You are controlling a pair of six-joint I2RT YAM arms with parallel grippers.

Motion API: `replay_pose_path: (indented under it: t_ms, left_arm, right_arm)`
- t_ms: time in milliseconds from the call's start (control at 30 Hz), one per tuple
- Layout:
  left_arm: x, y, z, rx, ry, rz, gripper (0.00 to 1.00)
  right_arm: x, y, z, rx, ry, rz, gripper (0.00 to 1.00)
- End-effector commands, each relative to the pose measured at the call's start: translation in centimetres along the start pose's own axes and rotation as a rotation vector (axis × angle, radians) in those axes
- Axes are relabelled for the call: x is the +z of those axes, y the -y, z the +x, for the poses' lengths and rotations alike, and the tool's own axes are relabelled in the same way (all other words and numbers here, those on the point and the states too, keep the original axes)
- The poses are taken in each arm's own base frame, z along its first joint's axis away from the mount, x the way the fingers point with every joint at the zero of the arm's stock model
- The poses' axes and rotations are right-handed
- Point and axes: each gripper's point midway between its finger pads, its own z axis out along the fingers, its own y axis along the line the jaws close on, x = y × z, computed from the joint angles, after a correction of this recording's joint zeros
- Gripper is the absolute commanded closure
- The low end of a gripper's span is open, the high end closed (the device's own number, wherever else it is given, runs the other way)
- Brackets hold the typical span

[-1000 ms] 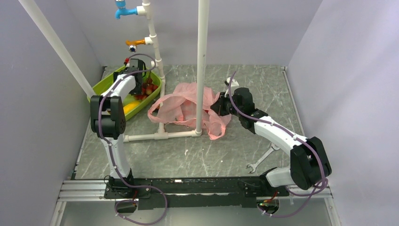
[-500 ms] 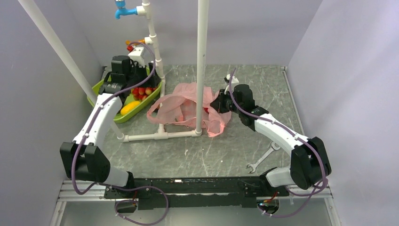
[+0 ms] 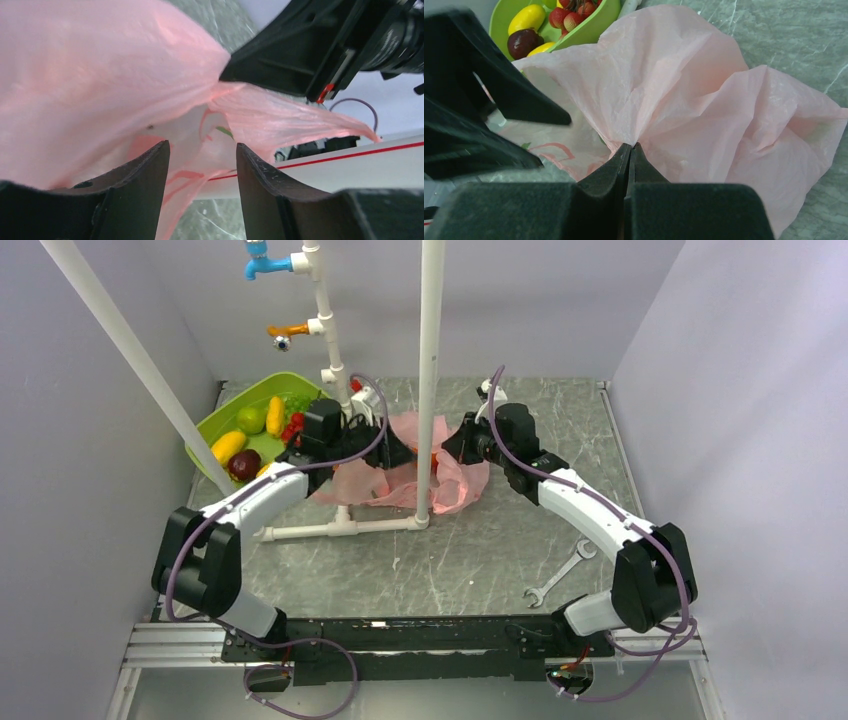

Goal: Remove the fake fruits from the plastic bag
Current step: Adjust the plastic bag at the center of the board.

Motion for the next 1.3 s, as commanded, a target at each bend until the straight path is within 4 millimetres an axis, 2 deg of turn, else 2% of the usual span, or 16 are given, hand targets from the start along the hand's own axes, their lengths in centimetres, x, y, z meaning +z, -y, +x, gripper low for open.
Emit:
replay_pose_path:
  t_ms: [0, 100, 200, 300, 400, 567, 667, 800, 1000, 1067, 1200, 1267]
  left_arm:
    - [1.3, 2.8, 0.2, -0.006, 0.056, 0.086, 0.43]
    - [1.2, 0.7, 1.7, 0.007, 0.077, -0.053, 0.42]
    - [1.5, -0.9, 2.4, 0.015, 0.084, -0.132, 0.42]
    - [1.6, -2.1, 3.0, 0.026, 0.072, -0.174, 0.44]
    - [1.9, -2.9, 3.7, 0.032, 0.069, -0.189, 0.49]
    - [3.2, -5.2, 5.4, -0.045, 0.07, -0.238, 0.54]
    - [3.6, -6.5, 6.1, -0.106, 0.104, -0.277, 0.53]
    - [4.4, -6.4, 5.5, -0.071, 0.19, -0.278, 0.46]
    - [7.4, -6.4, 5.7, -0.008, 0.156, -0.326, 0.27]
    - [8.4, -6.2, 5.8, -0.027, 0.169, -0.32, 0.02]
    - [10.5, -6.3, 5.5, -0.004, 0.172, -0.341, 0.01]
    - [11.9, -6.2, 4.6, 0.023, 0.171, -0.347, 0.01]
  right_arm:
    - [-0.1, -1.1, -2.5, 0.016, 0.065, -0.025, 1.0]
    - [-0.1, -1.2, -2.4, 0.018, 0.062, -0.035, 1.0]
    - [0.3, -1.3, -2.2, 0.012, 0.036, -0.046, 1.0]
    - [0.6, -1.7, -1.9, -0.004, 0.003, -0.069, 1.0]
    - [0.8, -1.9, -1.4, -0.016, -0.035, -0.084, 1.0]
    - [1.0, -2.7, -1.6, -0.002, -0.047, -0.129, 1.0]
    - [1.2, -3.2, -1.8, 0.038, -0.046, -0.152, 1.0]
    - [1.5, -2.9, -1.8, 0.045, -0.045, -0.139, 1.0]
    - [0.8, -2.1, -1.3, 0.062, -0.05, -0.125, 1.0]
    - [0.0, -2.2, -1.7, 0.072, -0.029, -0.115, 1.0]
    - [-1.0, -3.1, -2.9, 0.062, 0.025, -0.147, 1.0]
    - [-1.3, -3.5, -3.3, 0.064, 0.028, -0.157, 1.0]
